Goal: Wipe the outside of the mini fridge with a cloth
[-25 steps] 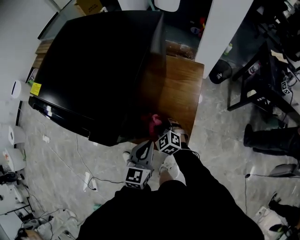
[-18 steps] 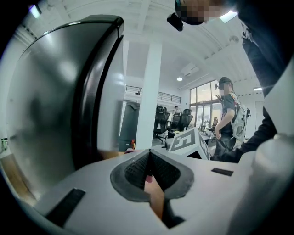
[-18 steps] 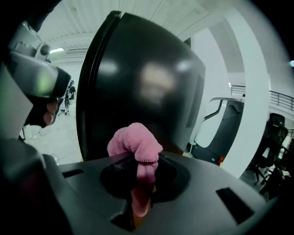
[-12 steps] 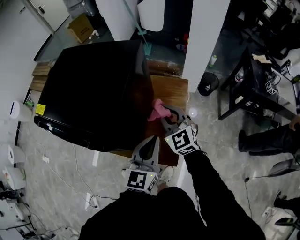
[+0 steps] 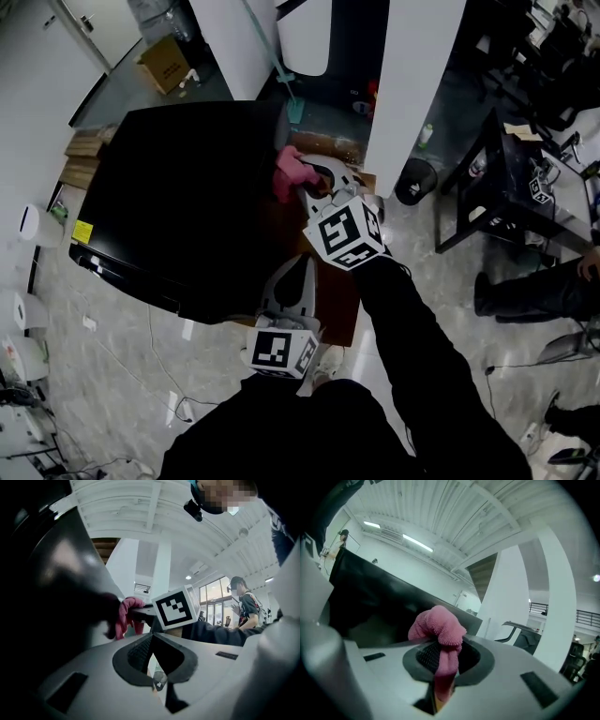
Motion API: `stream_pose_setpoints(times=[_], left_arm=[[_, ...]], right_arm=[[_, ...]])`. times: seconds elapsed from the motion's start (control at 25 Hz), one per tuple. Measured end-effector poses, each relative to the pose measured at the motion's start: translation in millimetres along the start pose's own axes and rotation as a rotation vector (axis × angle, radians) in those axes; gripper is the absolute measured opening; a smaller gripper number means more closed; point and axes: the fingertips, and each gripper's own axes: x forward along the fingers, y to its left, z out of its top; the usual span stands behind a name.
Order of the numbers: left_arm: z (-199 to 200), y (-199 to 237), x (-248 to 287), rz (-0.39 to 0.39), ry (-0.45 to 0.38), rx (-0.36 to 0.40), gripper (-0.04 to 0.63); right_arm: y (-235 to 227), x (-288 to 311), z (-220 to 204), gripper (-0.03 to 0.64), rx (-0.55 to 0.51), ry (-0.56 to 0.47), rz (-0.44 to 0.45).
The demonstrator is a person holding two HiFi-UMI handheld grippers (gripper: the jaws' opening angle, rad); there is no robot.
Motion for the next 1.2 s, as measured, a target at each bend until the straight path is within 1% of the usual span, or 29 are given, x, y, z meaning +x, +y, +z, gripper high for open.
stream_pose_setpoints(times=[0.12, 0.28, 0.4, 0.48, 0.6, 0.8, 0.92, 1.08, 1.2], left_arm=[[-12.0, 5.8, 2.0, 0.011, 0.021, -0.015, 0.005], [-33.9, 11.0, 6.0, 0.007, 0.045, -0.024, 0.005], [-56.6, 19.1, 8.2, 0.007, 0.069, -0.037, 0.005], [-75.1, 23.0, 8.2, 0.011, 0.099, -0.049, 0.005], [-102.8, 28.4, 6.8, 0.014, 0.141, -0.070, 0.005], [-143.6, 34.0, 9.6, 0.026, 0.200, -0.059, 0.005], [-169.5, 39.4, 12.7, 0.033, 0.255, -0.077, 0.005], [-206.0, 44.0, 14.0, 0.008, 0.338, -0.114, 0.005], [-222.0, 44.8, 11.1, -0.003, 0.377, -0.129, 0.005]], right_arm=[[4.5, 13.5, 0.3, 0.046, -0.022, 0.002, 0.004], [11.2, 19.8, -18.0, 0.046, -0.029, -0.009, 0.008], [23.0, 28.0, -39.4, 0.046, 0.016, -0.013, 0.032], [32.9, 32.3, -58.7, 0.046, 0.044, 0.002, 0.050], [49.7, 40.1, -91.5, 0.046, 0.060, 0.038, 0.071], [80.3, 50.3, -153.2, 0.046, 0.076, 0.136, 0.124], [97.6, 54.9, -186.2, 0.046, 0.099, 0.181, 0.151], [121.2, 64.5, -227.9, 0.046, 0.103, 0.250, 0.192], [132.4, 72.1, -251.6, 0.046, 0.108, 0.290, 0.212]])
